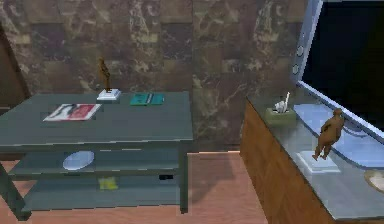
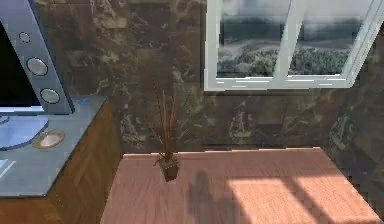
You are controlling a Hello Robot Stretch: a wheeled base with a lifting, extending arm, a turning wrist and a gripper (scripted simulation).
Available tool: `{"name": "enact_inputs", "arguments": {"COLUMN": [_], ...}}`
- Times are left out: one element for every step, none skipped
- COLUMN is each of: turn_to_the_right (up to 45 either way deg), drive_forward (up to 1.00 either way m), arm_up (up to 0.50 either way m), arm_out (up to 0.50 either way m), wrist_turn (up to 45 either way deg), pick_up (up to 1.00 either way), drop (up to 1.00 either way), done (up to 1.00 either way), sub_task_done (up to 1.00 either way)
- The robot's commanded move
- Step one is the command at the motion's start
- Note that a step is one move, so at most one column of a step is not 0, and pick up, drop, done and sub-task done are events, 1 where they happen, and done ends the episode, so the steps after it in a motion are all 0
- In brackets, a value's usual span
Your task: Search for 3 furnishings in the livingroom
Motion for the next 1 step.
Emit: {"name": "enact_inputs", "arguments": {"turn_to_the_right": [0.0], "drive_forward": [0.30], "arm_up": [0.00], "arm_out": [0.00], "wrist_turn": [0.0], "pick_up": [0.00], "drop": [0.00], "done": [0.00], "sub_task_done": [0.00]}}
